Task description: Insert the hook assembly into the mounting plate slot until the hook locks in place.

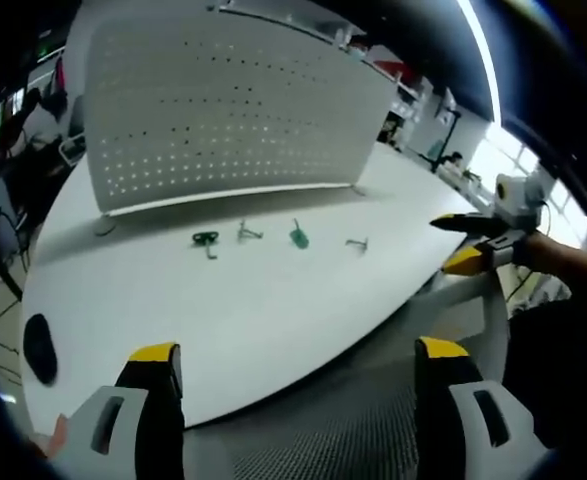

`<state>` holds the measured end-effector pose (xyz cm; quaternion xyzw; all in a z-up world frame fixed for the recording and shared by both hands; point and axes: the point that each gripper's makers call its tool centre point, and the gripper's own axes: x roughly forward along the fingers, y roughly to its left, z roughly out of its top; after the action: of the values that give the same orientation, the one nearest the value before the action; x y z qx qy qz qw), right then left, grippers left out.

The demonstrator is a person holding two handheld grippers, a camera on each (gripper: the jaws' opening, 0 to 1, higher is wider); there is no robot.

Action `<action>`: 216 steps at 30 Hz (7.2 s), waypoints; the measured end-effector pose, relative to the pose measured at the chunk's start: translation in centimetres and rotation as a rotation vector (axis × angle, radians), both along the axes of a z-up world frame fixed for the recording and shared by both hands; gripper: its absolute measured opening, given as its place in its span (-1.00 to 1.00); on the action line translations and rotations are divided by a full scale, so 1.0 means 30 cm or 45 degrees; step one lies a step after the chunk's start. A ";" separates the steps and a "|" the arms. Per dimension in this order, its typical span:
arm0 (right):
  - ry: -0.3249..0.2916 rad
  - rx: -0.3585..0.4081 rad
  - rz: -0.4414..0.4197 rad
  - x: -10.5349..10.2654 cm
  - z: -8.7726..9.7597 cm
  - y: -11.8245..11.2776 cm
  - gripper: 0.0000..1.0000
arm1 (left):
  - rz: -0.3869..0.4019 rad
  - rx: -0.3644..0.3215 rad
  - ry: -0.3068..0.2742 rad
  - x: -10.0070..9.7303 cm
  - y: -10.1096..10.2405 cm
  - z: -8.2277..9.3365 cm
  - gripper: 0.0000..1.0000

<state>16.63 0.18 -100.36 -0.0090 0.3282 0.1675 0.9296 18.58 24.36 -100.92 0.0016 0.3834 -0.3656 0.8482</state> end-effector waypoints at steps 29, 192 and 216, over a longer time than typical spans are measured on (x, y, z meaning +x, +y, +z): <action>0.010 -0.016 0.120 0.139 -0.018 0.065 0.67 | 0.064 -0.005 0.013 0.043 0.027 0.001 0.96; -0.480 0.704 0.309 0.415 0.414 0.665 -1.00 | 0.384 -0.747 0.180 0.307 -0.140 0.292 -0.64; -0.545 0.703 0.194 0.380 0.432 0.655 -1.00 | 0.384 -0.879 0.306 0.292 -0.180 0.301 -0.95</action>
<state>28.03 19.82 -87.41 0.1832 0.0667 0.3132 0.9295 27.33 18.96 -91.90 -0.3830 0.3304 -0.3418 0.7920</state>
